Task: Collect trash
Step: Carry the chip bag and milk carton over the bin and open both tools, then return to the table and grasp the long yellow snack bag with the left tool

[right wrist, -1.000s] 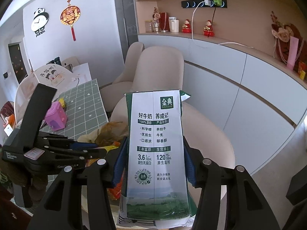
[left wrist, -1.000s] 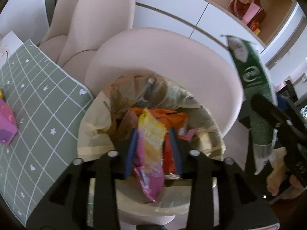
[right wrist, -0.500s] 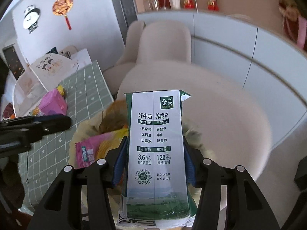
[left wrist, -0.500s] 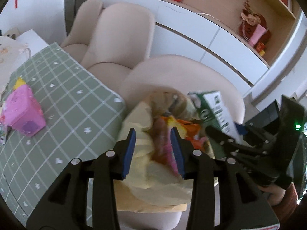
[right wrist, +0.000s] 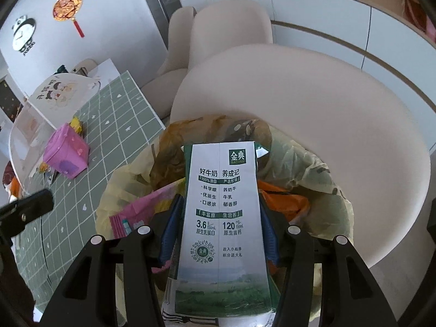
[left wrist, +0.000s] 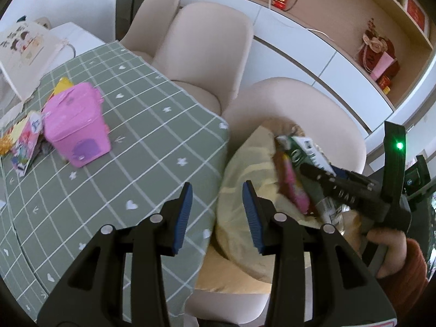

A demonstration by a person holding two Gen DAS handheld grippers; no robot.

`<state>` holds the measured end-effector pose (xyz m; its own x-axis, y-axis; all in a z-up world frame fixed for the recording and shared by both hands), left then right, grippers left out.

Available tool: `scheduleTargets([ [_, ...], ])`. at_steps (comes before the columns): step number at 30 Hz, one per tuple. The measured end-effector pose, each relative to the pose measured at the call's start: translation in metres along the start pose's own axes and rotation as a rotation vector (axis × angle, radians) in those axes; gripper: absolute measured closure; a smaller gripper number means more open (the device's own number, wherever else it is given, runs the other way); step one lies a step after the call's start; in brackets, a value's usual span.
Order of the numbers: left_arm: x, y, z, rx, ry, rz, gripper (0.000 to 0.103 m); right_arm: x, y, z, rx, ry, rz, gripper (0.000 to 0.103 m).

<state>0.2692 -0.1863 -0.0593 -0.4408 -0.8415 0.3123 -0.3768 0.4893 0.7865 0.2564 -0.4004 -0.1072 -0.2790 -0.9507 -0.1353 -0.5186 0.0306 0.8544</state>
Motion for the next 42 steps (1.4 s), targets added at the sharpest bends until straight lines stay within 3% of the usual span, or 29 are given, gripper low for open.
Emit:
scheduleTargets([
  [3,-0.016,0.009,0.000,0.018,0.009,-0.019,0.067,0.000,-0.010,-0.001,-0.038,-0.007,0.053,0.053],
  [6,-0.037,0.020,0.000,0.046,-0.010,-0.053,0.064,-0.003,-0.003,0.004,-0.021,-0.033,0.071,0.053],
  [12,-0.074,0.032,-0.003,0.061,-0.086,-0.023,0.061,-0.015,0.020,0.017,0.024,-0.104,0.195,0.047],
  [17,-0.100,0.032,-0.002,0.033,-0.196,0.056,0.060,-0.035,0.061,0.027,0.184,-0.157,0.309,0.046],
  [19,-0.108,0.031,-0.001,0.046,-0.241,0.044,0.060,-0.044,0.078,0.032,0.216,-0.174,0.333,0.046],
  [23,-0.125,0.036,0.003,0.043,-0.196,0.076,0.060,-0.086,0.093,0.046,0.193,-0.133,0.244,0.046],
  [29,-0.164,0.062,0.014,0.073,-0.139,0.034,0.060,-0.168,0.071,0.057,0.174,0.025,0.073,0.046],
  [32,-0.187,0.078,0.019,0.095,-0.164,-0.054,0.060,-0.208,0.054,0.063,0.180,0.092,0.013,0.046],
  [35,-0.215,0.100,0.022,0.100,-0.110,-0.066,0.060,-0.248,0.033,0.068,0.154,0.123,-0.056,0.046],
  [42,-0.273,0.141,-0.007,0.152,-0.172,-0.067,0.060,-0.313,0.008,0.077,0.120,0.196,-0.110,0.046],
])
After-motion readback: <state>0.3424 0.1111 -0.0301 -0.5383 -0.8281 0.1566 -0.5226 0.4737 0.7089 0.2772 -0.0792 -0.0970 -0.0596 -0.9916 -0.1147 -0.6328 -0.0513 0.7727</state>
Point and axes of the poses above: each gripper's, at about its wrist camera, not at the fingertips, and y roughly against the way its jaws point, x to its right, z to its underside, the point moved 6 cm from there along -y, roughly the way its jaws point, and after that the axes turned 4 degrees about z, right-handed, at the moved point
